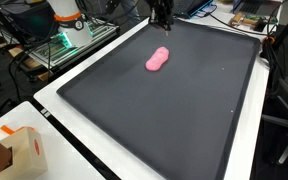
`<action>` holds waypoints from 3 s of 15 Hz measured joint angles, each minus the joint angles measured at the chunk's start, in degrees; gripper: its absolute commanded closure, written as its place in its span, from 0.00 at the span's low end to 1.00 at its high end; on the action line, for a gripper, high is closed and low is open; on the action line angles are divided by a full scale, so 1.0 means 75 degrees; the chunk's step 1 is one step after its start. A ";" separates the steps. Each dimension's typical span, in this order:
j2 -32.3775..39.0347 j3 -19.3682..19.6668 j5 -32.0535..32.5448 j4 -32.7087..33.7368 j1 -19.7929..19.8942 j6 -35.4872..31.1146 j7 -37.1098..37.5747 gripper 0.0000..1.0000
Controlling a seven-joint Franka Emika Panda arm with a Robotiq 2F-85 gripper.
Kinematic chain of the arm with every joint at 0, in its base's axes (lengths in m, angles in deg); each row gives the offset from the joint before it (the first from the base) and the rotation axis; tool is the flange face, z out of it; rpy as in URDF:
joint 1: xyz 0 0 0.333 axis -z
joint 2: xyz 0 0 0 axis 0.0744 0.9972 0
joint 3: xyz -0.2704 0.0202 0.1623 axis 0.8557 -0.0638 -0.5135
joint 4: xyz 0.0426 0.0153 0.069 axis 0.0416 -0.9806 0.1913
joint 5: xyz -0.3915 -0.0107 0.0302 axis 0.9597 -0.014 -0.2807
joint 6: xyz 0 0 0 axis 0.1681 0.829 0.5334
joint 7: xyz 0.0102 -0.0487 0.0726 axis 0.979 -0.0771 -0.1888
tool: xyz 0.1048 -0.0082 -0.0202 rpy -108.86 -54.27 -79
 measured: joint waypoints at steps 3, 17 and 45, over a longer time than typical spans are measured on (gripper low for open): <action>0.0306 0.0100 -0.0696 -0.0003 0.0379 0.0271 -0.1142 0.94; 0.1612 0.0253 -0.0937 0.0240 0.1324 0.1490 -0.2663 0.94; 0.1609 0.0018 -0.0283 0.0591 0.1214 0.1491 -0.2136 0.94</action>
